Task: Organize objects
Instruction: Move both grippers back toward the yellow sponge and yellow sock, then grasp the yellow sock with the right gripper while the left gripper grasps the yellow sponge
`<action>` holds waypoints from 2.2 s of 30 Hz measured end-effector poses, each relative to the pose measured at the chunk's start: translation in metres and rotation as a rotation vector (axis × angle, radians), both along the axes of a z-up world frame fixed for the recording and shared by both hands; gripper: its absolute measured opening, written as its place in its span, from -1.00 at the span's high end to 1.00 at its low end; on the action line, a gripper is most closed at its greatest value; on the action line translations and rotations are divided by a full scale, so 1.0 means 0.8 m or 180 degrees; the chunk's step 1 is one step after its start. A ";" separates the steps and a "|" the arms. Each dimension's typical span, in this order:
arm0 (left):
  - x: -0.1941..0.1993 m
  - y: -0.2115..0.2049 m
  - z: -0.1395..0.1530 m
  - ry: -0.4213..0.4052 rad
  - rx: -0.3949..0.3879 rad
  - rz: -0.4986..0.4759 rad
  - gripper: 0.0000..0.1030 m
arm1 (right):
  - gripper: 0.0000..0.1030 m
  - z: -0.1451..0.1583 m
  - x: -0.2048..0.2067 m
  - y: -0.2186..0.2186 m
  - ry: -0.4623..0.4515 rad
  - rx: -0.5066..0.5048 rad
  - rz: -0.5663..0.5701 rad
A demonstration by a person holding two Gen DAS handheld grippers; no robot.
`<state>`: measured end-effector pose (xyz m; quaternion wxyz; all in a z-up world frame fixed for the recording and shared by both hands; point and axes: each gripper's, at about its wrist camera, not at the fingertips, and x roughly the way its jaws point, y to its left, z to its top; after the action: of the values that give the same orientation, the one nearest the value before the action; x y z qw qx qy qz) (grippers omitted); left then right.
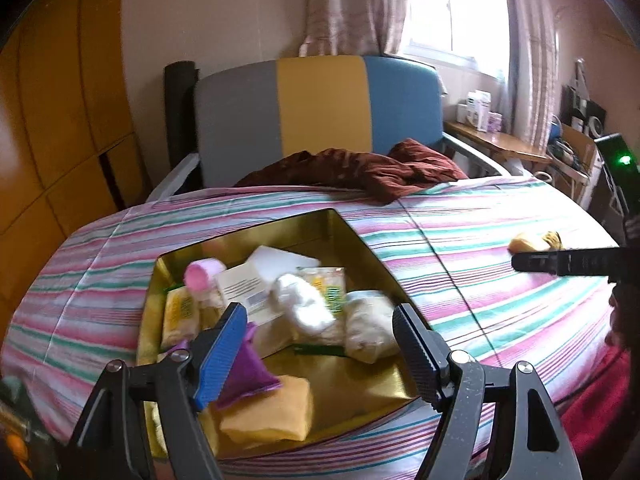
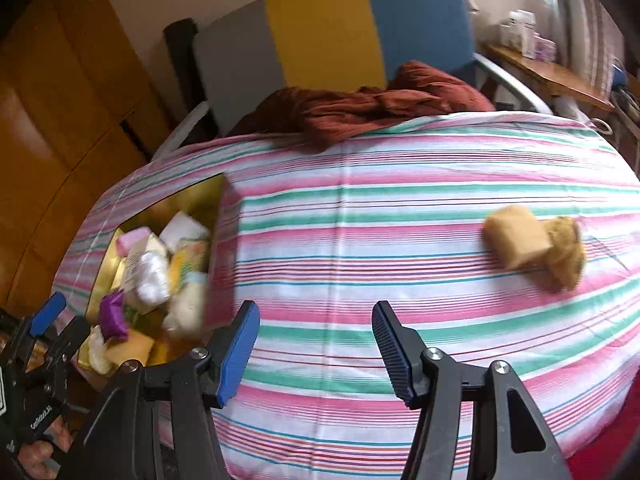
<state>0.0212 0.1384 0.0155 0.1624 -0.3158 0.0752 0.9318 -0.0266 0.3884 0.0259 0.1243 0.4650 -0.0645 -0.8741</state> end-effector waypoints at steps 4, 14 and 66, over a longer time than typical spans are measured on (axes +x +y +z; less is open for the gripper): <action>0.001 0.021 -0.001 -0.0003 -0.0031 -0.0134 -0.50 | -0.16 -0.003 -0.001 0.029 -0.0035 0.0003 -0.0159; 0.004 0.064 -0.009 -0.0054 -0.0088 -0.0405 -0.52 | -0.16 -0.021 -0.003 0.092 -0.0220 0.0061 -0.0511; -0.071 0.251 -0.053 -0.0598 -0.0219 -0.1010 -0.58 | 0.02 -0.069 -0.098 0.277 -0.0547 0.0247 -0.1776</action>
<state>-0.0355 0.3392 -0.0266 0.3026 -0.3909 0.1404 0.8578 -0.1048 0.6097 -0.0295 -0.1447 0.5061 -0.1666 -0.8338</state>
